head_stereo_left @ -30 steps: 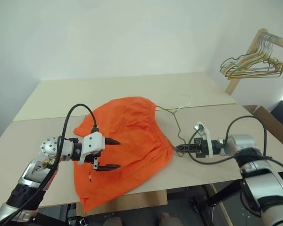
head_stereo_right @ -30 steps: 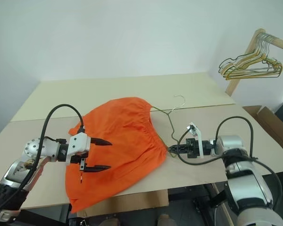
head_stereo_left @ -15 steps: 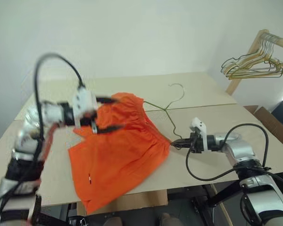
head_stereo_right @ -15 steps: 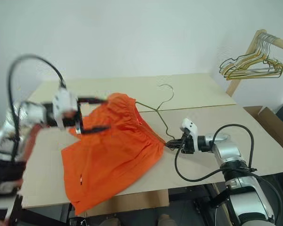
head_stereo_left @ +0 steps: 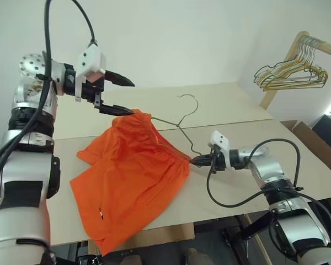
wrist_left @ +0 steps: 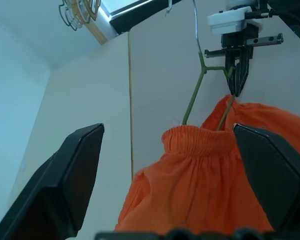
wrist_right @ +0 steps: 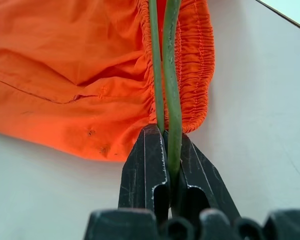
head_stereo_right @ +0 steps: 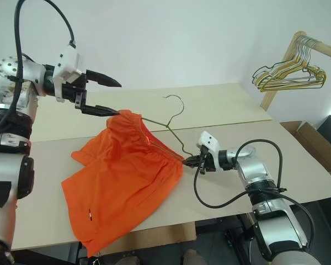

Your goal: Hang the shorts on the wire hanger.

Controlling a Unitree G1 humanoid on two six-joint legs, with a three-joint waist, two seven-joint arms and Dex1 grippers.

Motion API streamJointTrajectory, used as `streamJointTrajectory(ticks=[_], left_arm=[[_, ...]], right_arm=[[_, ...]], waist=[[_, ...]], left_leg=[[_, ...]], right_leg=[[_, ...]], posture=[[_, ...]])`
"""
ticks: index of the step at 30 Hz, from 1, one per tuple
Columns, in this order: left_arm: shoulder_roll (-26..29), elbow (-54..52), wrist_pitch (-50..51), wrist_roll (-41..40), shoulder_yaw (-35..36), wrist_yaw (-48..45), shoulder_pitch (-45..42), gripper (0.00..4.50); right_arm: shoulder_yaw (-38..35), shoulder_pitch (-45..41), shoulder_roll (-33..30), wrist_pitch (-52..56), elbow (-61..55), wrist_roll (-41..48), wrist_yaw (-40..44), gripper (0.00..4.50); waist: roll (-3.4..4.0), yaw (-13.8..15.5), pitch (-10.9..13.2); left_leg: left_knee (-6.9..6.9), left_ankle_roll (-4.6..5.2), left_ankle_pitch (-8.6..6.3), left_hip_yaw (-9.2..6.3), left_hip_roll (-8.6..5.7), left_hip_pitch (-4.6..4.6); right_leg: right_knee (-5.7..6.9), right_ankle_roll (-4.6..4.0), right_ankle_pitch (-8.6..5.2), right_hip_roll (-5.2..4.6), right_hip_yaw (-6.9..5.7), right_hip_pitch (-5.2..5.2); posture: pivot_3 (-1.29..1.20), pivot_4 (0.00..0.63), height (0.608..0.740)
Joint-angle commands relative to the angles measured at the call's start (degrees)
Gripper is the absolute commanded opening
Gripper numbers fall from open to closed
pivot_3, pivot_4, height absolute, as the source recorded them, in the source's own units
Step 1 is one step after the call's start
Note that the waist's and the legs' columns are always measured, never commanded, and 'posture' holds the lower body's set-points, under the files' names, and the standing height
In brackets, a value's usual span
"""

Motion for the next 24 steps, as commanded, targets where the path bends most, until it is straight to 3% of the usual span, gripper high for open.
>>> streamJointTrajectory(ticks=[1,6,12,16,24], left_arm=[[-0.8,4.8,-7.6,3.1,-5.3,-0.3,-3.9,4.48],[-2.3,10.0,-13.6,9.2,-7.5,0.1,-5.0,4.48],[-3.2,13.2,-12.7,14.1,-7.3,-0.2,-5.6,4.48],[-3.7,13.8,-10.6,13.2,-5.8,-0.3,-5.9,3.58],[-2.6,13.9,-10.0,11.8,-8.3,-0.3,-5.2,3.58]], right_arm=[[0.0,-0.7,0.7,1.1,-7.6,0.2,-1.5,0.00],[1.3,0.0,0.5,2.1,-11.1,-1.3,-3.3,0.00],[2.1,0.4,-0.1,1.7,-12.0,-2.4,-3.5,0.00],[3.1,1.6,-0.8,1.4,-12.3,-3.7,-3.5,0.00],[3.2,1.8,-0.9,1.0,-12.5,-4.4,-3.5,0.00]], waist=[[0.00,0.0,0.0],[0.00,0.0,0.0],[-0.01,0.0,0.0],[-0.01,0.0,0.0],[-0.01,-0.3,0.0]], left_leg=[[0.00,0.00,0.00,0.00,0.00,-0.01],[0.00,0.02,-0.01,0.00,0.01,-0.02],[0.02,0.04,-0.02,0.00,0.00,-0.07],[0.02,0.07,-0.04,-0.01,0.01,-0.08],[0.03,0.08,-0.04,-0.02,0.01,-0.06]], right_leg=[[0.01,0.00,0.00,0.00,0.00,-0.01],[0.03,0.01,0.00,0.01,0.02,-0.04],[0.01,0.02,-0.01,0.00,0.01,-0.05],[0.01,0.02,-0.01,0.00,0.01,-0.06],[0.06,0.03,-0.01,0.00,0.01,-0.07]], posture=[[0.03,0.000,0.740],[0.03,0.000,0.740],[0.03,0.000,0.740],[0.02,0.000,0.740],[0.02,0.000,0.740]])
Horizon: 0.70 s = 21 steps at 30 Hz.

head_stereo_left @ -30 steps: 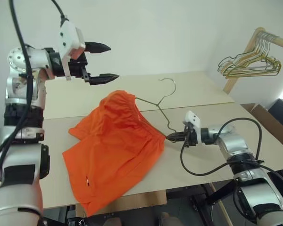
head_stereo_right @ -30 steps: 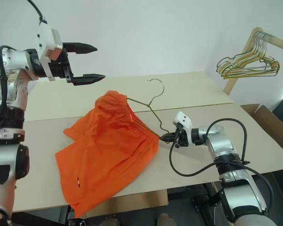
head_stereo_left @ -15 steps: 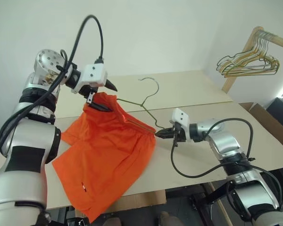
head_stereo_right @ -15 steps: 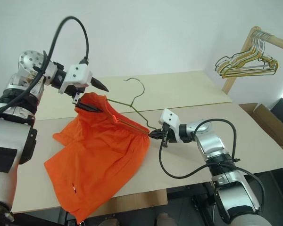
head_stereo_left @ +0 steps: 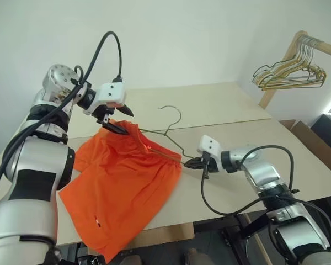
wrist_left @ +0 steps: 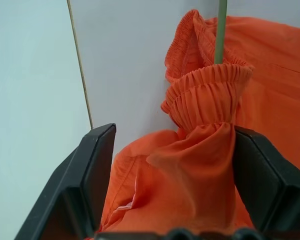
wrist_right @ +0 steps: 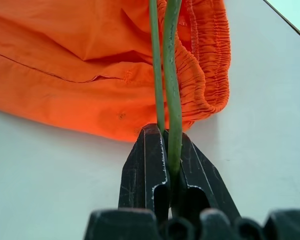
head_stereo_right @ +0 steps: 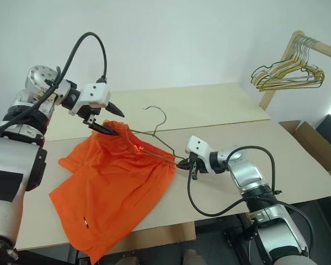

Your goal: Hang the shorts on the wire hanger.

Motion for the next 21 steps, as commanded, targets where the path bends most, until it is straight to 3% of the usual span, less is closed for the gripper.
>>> streamJointTrajectory(ticks=[1,2,5,21], left_arm=[[1.1,-0.1,0.4,-1.4,-1.4,-0.2,-1.4,3.58],[1.0,-0.1,0.7,-1.7,-1.7,-0.2,-1.3,3.58],[0.9,-0.1,-0.1,-0.8,-0.9,-0.2,-0.6,3.04],[0.4,0.4,0.4,-0.3,-3.5,-0.2,0.5,3.04]], right_arm=[[-0.7,-1.4,-0.4,-1.3,-2.5,0.2,0.0,0.00],[-0.7,-1.4,-0.4,-1.4,-2.5,0.2,0.1,0.00],[-0.6,-1.4,-0.4,-2.4,-2.8,0.1,0.6,0.00],[-0.8,-0.8,-0.1,-5.4,-4.6,-0.8,-0.5,0.00]], waist=[[0.00,0.0,0.0],[0.00,0.0,0.0],[0.00,0.0,0.0],[0.00,0.0,0.0]], left_leg=[[0.00,0.00,0.00,-0.01,0.00,0.01],[0.00,0.00,0.00,-0.01,0.00,0.00],[0.01,0.00,0.00,-0.01,-0.01,0.00],[0.01,0.01,-0.01,-0.01,-0.01,0.00]], right_leg=[[0.01,0.00,0.00,0.00,0.00,0.00],[0.01,0.00,0.00,0.00,-0.01,0.00],[0.01,0.00,0.00,0.00,-0.01,0.00],[0.01,0.00,0.00,0.00,-0.01,0.00]], posture=[[0.02,0.000,0.740],[0.02,0.000,0.740],[0.02,0.000,0.740],[0.01,0.000,0.740]])
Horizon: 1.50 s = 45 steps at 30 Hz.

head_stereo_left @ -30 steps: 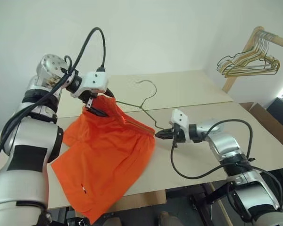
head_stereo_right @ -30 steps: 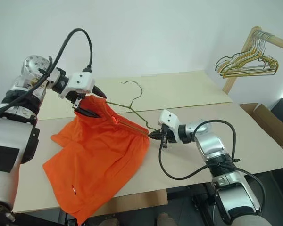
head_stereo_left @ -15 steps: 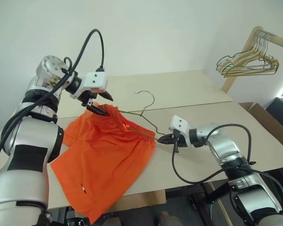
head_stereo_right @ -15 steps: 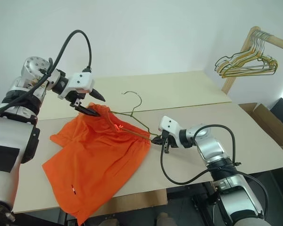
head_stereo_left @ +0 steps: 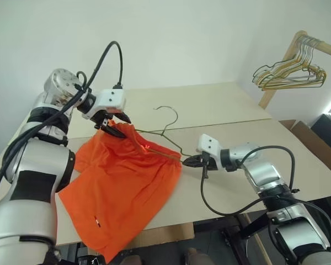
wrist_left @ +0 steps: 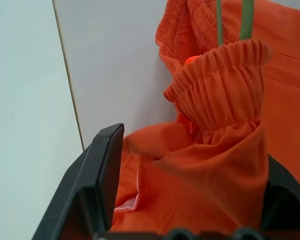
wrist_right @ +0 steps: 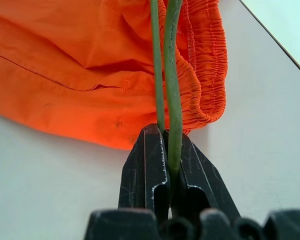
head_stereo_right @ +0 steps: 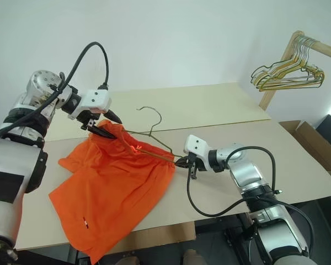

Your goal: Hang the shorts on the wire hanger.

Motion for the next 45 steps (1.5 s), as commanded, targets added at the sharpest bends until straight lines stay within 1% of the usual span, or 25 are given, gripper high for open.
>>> streamJointTrajectory(ticks=[1,2,3,4,11,12,15,18,20,22,23,25,26,29,31,33,36,38,40,45], left_arm=[[0.2,-0.1,-0.2,-0.6,-0.5,-0.2,-0.2,3.04],[0.1,0.0,0.3,-0.6,-0.2,-0.2,-0.2,2.76],[-0.1,0.1,0.6,-0.8,-0.1,-0.2,-0.2,2.69],[0.0,0.1,0.6,-1.2,-0.4,-0.2,-0.1,2.51],[0.0,-0.3,-0.5,-2.2,-1.5,-0.2,0.5,0.21],[0.0,-0.3,-0.5,-2.2,-1.5,-0.2,0.5,0.07],[0.2,-0.6,-0.6,-2.9,-1.7,-0.2,0.7,0.07],[0.6,-1.0,-2.4,-2.3,0.4,-0.2,0.6,0.07],[0.7,-0.9,-2.7,-1.8,0.5,-0.2,0.1,0.07],[1.4,-1.1,-4.3,-2.3,-0.2,-0.2,-0.2,0.00],[1.6,-1.2,-4.4,-2.6,0.3,-0.2,-0.6,0.00],[1.9,-1.4,-4.5,-3.4,1.2,-0.2,-1.4,0.00],[2.0,-1.5,-4.7,-3.8,1.4,-0.2,-1.7,0.00],[2.2,-1.6,-3.8,-5.4,2.8,-0.2,-2.9,0.00],[2.3,-1.6,-2.7,-5.9,3.3,-0.2,-3.7,0.00],[2.4,-1.5,-2.6,-6.4,3.8,-0.2,-4.3,0.00],[2.4,-1.6,-2.5,-7.3,4.7,-0.2,-4.8,0.00],[2.4,-1.7,-2.5,-7.6,5.3,-0.2,-5.1,0.00],[2.4,-1.6,-2.1,-7.9,5.7,-0.2,-5.3,0.00],[2.1,-1.5,-1.5,-7.8,6.9,-0.2,-5.4,0.00]], right_arm=[[-0.8,-0.8,0.0,-2.6,-2.2,0.1,-0.8,0.00],[-0.8,-0.8,0.1,-2.8,-2.1,-0.1,-0.9,0.00],[-0.7,-0.9,0.1,-2.9,-2.1,-0.2,-1.0,0.00],[-0.6,-0.9,0.1,-2.9,-2.0,-0.1,-1.0,0.00],[-0.7,-1.2,0.4,-3.9,-1.2,-0.5,-1.9,0.00],[-0.7,-1.2,0.4,-4.0,-1.1,-0.5,-2.0,0.00],[-0.5,-1.1,0.6,-5.8,-0.6,-1.7,-3.4,0.00],[-1.2,0.1,1.7,-13.0,0.4,-3.8,-8.0,0.00],[-1.5,0.4,2.0,-14.0,0.7,-3.7,-8.8,0.00],[-1.9,1.0,1.2,-13.2,-0.4,-1.9,-6.5,0.59],[-2.9,1.1,1.2,-11.8,-0.7,-1.3,-7.2,0.80],[-4.7,1.6,0.7,-10.7,-1.2,-0.4,-8.4,1.40],[-5.4,2.0,0.3,-10.6,-1.6,0.0,-8.7,1.81],[-9.5,3.8,-1.3,-7.9,-2.7,3.3,-8.9,2.80],[-13.2,5.5,-2.4,-4.9,-2.1,5.4,-10.4,3.47],[-17.1,7.6,-3.5,1.5,-2.0,10.6,-8.7,3.47],[-19.9,12.3,-4.1,7.5,-4.2,16.4,-6.2,3.47],[-19.8,14.8,-3.3,9.5,-5.3,18.5,-5.5,3.47],[-18.2,15.4,-1.0,11.1,-5.4,19.1,-6.4,3.47],[-15.2,13.1,5.5,12.7,-2.0,19.2,-8.1,3.47]], waist=[[0.00,0.0,0.0],[0.00,0.0,0.0],[0.00,0.0,0.0],[0.00,0.0,0.0],[0.00,0.0,0.0],[0.00,0.0,0.0],[0.00,0.0,0.0],[0.00,-0.1,0.0],[0.00,-0.1,0.0],[0.00,-0.1,0.0],[-0.01,-0.1,0.0],[-0.01,-0.1,0.0],[-0.01,-0.1,0.0],[-0.03,0.1,0.0],[-0.04,0.1,0.0],[-0.04,0.2,0.0],[-0.05,0.2,0.0],[-0.06,0.1,0.0],[-0.06,-0.5,0.0],[-0.07,-1.6,0.0]], left_leg=[[0.00,0.00,0.00,0.00,0.00,0.00],[0.00,0.00,0.00,0.00,0.00,0.00],[0.00,0.00,0.00,0.00,0.00,0.00],[0.00,0.00,0.00,0.00,0.00,0.00],[0.00,0.00,0.00,0.00,0.00,0.00],[0.00,0.00,0.00,0.00,0.00,0.00],[0.01,0.00,0.00,0.00,0.00,0.00],[0.00,0.00,0.00,0.00,0.00,0.00],[-0.01,0.00,0.00,0.01,0.00,0.00],[0.00,0.00,0.00,0.01,0.00,0.00],[0.01,0.00,0.00,0.01,-0.01,-0.01],[0.02,0.00,0.00,0.01,0.00,0.00],[0.02,0.00,0.00,0.01,0.00,0.00],[0.02,0.00,0.00,0.00,0.00,-0.02],[0.02,0.00,0.00,-0.02,-0.01,-0.03],[0.02,0.01,-0.01,-0.01,-0.02,-0.04],[0.01,0.03,-0.02,-0.01,-0.02,-0.01],[0.01,0.04,-0.02,-0.02,0.00,0.00],[0.01,0.04,-0.02,-0.01,0.00,0.04],[0.02,0.04,-0.02,-0.01,0.00,0.21]], right_leg=[[0.00,0.00,0.00,0.00,0.00,0.00],[-0.01,0.00,0.00,0.00,0.00,0.00],[-0.01,0.00,0.00,0.00,0.00,0.00],[-0.01,0.00,0.00,0.00,0.00,0.00],[0.01,0.00,0.00,0.00,0.00,0.00],[0.01,0.00,0.00,0.00,0.00,0.00],[0.01,-0.01,0.00,0.00,0.00,0.00],[-0.01,0.00,0.00,0.00,0.00,0.00],[-0.02,0.00,0.00,0.00,0.00,0.00],[-0.02,0.00,0.00,0.00,0.01,0.00],[-0.02,0.00,0.00,-0.01,0.01,0.00],[-0.01,0.00,0.01,-0.01,0.02,0.01],[0.00,-0.01,0.01,-0.01,0.01,0.01],[-0.02,0.00,0.00,-0.01,-0.01,0.01],[-0.05,0.00,0.00,-0.02,-0.03,0.02],[-0.06,0.00,0.00,-0.05,-0.02,0.03],[-0.06,0.00,0.00,-0.05,-0.02,0.06],[-0.04,0.00,-0.01,-0.03,-0.03,0.06],[0.01,0.00,-0.01,-0.02,0.01,0.06],[0.23,0.03,-0.02,0.05,0.10,0.07]], posture=[[0.01,0.000,0.740],[0.01,0.000,0.740],[0.01,0.000,0.740],[0.01,0.000,0.740],[0.01,0.000,0.740],[0.01,0.000,0.740],[0.01,0.000,0.740],[0.00,0.000,0.740],[0.00,0.000,0.740],[0.00,0.000,0.740],[0.00,0.000,0.740],[0.00,0.000,0.740],[0.00,0.000,0.740],[0.00,0.000,0.740],[0.00,0.000,0.740],[0.00,0.000,0.740],[0.00,0.000,0.740],[-0.01,0.000,0.740],[-0.01,0.000,0.740],[-0.01,0.000,0.740]])
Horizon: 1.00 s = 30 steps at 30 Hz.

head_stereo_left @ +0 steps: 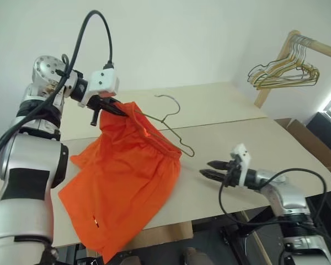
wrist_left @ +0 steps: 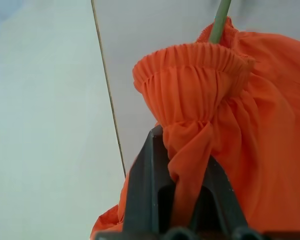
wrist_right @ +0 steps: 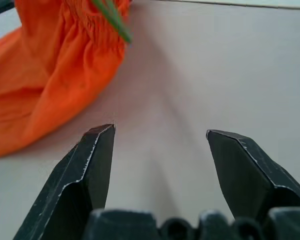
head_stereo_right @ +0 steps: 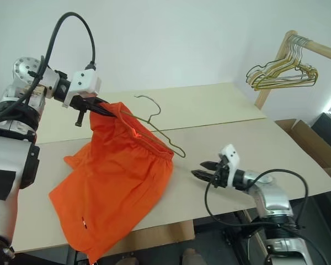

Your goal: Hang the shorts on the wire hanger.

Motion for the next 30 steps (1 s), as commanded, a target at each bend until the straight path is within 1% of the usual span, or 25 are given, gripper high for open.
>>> streamJointTrajectory(ticks=[1,4,7,14,19,23,27,30], left_arm=[[0.5,-1.2,0.6,-1.2,2.3,-0.2,-2.5,0.00],[0.5,-1.3,0.8,-1.1,2.6,-0.2,-2.3,0.00],[0.8,-1.5,0.8,-1.1,2.7,-0.2,-2.1,0.00],[0.8,-1.6,0.8,-1.0,3.3,-0.2,-1.3,0.00],[0.7,-1.7,0.6,-0.8,3.4,-0.2,-0.8,0.00],[0.6,-1.7,0.8,-1.1,3.7,-0.2,-0.8,0.00],[0.3,-1.7,0.8,-1.4,3.8,-0.2,-0.7,0.00],[0.0,-1.7,0.7,-1.2,4.0,-0.2,-0.5,0.00]], right_arm=[[0.8,-3.7,3.1,1.3,1.1,1.6,-0.9,3.47],[1.3,-5.0,6.1,2.5,2.0,2.7,-0.8,3.47],[1.3,-5.7,7.7,4.1,2.1,3.9,-0.6,3.47],[1.1,-5.5,8.8,6.0,1.7,5.7,0.1,3.47],[-0.8,-5.5,7.4,8.5,3.5,7.4,0.5,3.47],[-3.1,-4.6,5.2,9.7,5.9,10.0,3.4,3.47],[-3.0,-3.3,4.0,9.3,6.6,10.6,6.1,3.47],[-2.0,-3.6,5.3,9.6,6.1,10.5,5.8,3.47]], waist=[[0.00,-0.2,0.0],[0.01,-0.1,0.0],[0.01,0.0,0.0],[0.00,0.2,0.0],[0.00,0.2,0.0],[0.00,0.2,0.0],[0.00,0.2,0.0],[0.00,-0.1,0.0]], left_leg=[[0.00,0.00,0.00,-0.01,0.01,0.01],[0.00,0.00,0.00,-0.04,0.01,-0.02],[0.00,0.00,0.00,-0.06,0.00,-0.11],[0.03,0.02,-0.02,-0.08,-0.03,-0.27],[0.03,0.02,-0.02,-0.10,-0.03,-0.23],[0.06,0.02,-0.02,-0.10,-0.04,-0.21],[0.05,0.03,-0.02,-0.11,-0.04,-0.21],[0.06,0.03,-0.02,-0.11,-0.04,-0.21]], right_leg=[[0.01,0.05,-0.03,0.02,0.01,0.00],[0.01,0.06,-0.04,0.03,0.01,-0.02],[-0.05,-0.02,0.01,0.02,-0.01,-0.03],[-0.07,0.03,0.00,-0.08,-0.08,-0.04],[-0.15,0.03,0.00,-0.07,-0.09,-0.04],[-0.09,0.03,0.00,-0.08,-0.09,-0.04],[-0.09,0.03,0.00,-0.07,-0.10,-0.03],[-0.07,0.02,0.00,-0.07,-0.08,-0.04]], posture=[[-0.01,0.000,0.740],[0.00,0.000,0.740],[0.00,0.000,0.740],[0.01,0.000,0.740],[0.01,0.000,0.740],[0.01,0.000,0.740],[0.00,0.000,0.740],[0.00,0.000,0.740]])
